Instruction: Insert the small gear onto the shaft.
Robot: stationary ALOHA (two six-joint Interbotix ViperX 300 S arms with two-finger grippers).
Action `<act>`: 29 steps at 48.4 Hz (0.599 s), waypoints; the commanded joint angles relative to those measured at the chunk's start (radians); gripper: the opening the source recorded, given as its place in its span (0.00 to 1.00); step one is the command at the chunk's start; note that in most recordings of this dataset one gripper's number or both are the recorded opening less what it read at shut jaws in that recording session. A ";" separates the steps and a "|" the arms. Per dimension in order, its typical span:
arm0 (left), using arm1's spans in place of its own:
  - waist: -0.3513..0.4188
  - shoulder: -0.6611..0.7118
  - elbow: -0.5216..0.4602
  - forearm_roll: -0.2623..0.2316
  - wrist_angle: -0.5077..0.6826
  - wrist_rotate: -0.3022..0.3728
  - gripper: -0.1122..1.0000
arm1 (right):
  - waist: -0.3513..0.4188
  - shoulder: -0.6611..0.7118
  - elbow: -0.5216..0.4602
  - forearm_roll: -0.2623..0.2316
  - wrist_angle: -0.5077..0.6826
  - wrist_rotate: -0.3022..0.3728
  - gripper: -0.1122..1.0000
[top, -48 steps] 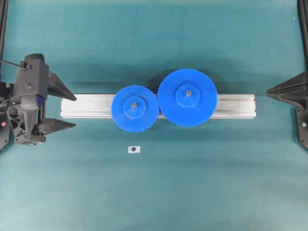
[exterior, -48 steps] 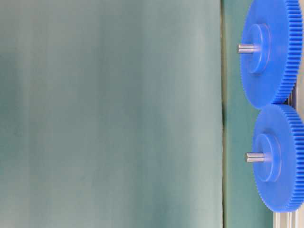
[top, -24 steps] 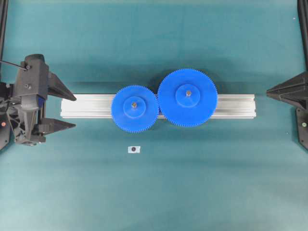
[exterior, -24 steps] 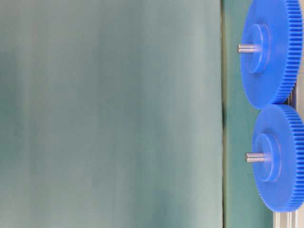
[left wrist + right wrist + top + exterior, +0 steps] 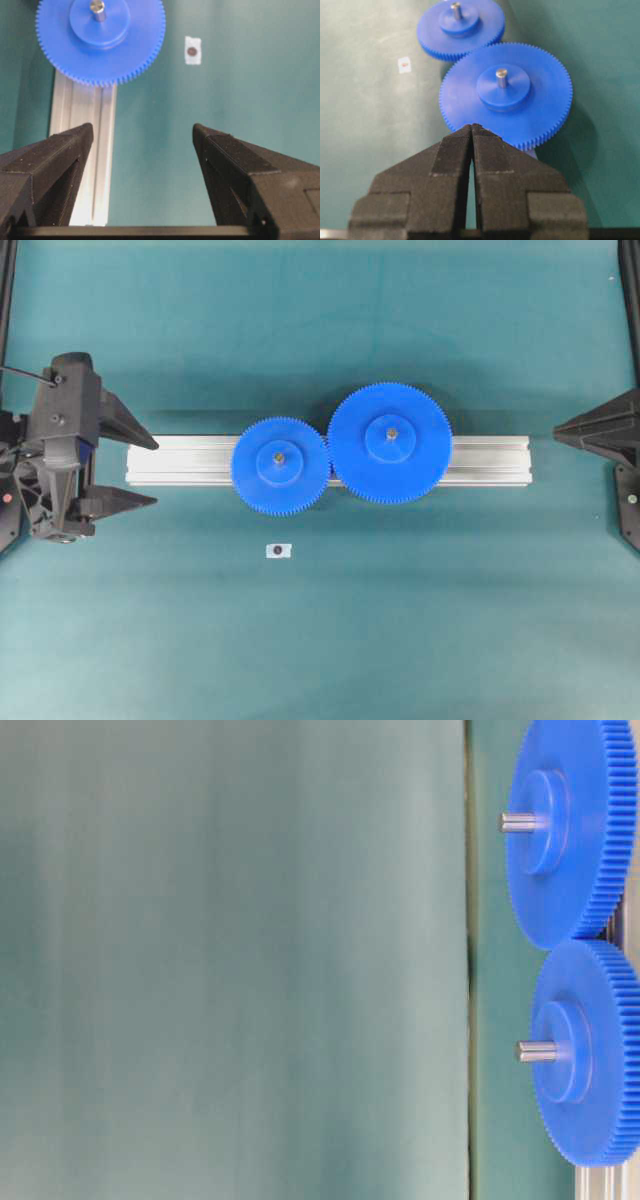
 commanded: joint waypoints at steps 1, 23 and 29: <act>-0.005 -0.003 -0.014 0.002 -0.008 -0.002 0.83 | -0.003 0.008 -0.011 0.000 -0.011 0.008 0.16; -0.005 0.000 -0.009 0.002 -0.028 -0.002 0.83 | -0.003 0.008 -0.009 0.000 -0.012 0.008 0.16; -0.005 0.003 -0.006 0.002 -0.040 0.000 0.83 | -0.003 0.008 -0.009 0.000 -0.011 0.008 0.16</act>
